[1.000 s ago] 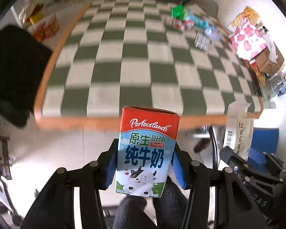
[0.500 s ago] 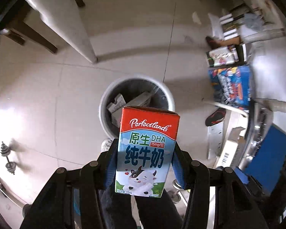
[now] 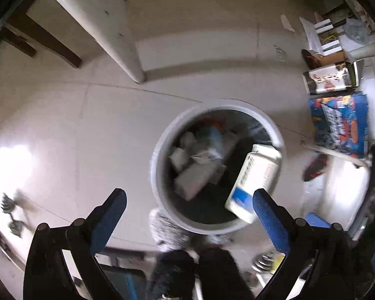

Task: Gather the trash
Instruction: 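Carry the milk carton and medicine box over the trash bin and open both tools, then bring both tools back over the table toward the wrappers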

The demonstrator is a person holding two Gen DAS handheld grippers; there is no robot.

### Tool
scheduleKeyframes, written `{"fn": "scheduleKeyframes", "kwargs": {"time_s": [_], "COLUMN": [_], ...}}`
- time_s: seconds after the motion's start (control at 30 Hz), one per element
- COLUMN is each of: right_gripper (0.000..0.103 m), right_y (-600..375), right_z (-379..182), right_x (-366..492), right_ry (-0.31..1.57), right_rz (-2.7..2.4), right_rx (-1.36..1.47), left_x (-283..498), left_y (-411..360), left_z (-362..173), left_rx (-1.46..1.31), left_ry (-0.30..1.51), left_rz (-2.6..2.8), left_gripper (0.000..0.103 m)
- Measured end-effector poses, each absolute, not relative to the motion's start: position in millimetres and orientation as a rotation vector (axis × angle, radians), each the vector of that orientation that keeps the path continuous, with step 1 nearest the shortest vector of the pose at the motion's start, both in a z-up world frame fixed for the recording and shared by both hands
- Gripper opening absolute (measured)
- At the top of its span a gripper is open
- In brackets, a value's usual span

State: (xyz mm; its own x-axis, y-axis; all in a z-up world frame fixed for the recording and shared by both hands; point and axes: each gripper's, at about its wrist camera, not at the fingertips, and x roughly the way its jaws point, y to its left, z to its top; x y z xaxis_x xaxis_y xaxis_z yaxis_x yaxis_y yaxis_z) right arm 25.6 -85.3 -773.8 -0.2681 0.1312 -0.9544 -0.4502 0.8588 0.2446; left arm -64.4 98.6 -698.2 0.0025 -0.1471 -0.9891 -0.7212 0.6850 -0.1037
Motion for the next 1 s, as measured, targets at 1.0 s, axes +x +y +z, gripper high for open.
{"fn": "scheduleKeyframes", "kwargs": {"time_s": [1.0], "right_gripper": [0.103], "right_y": [-105.8], "right_z": [-483.0], "right_x": [4.2], "right_ry": [1.558], "right_rz": [0.530], "right_rx": [-0.442], "left_x": [-100.4], "left_y": [39.5], "left_z": [-435.2], "left_rx": [-0.547], "left_ry": [1.478], "left_rz": [0.493], "left_gripper": [0.103]}}
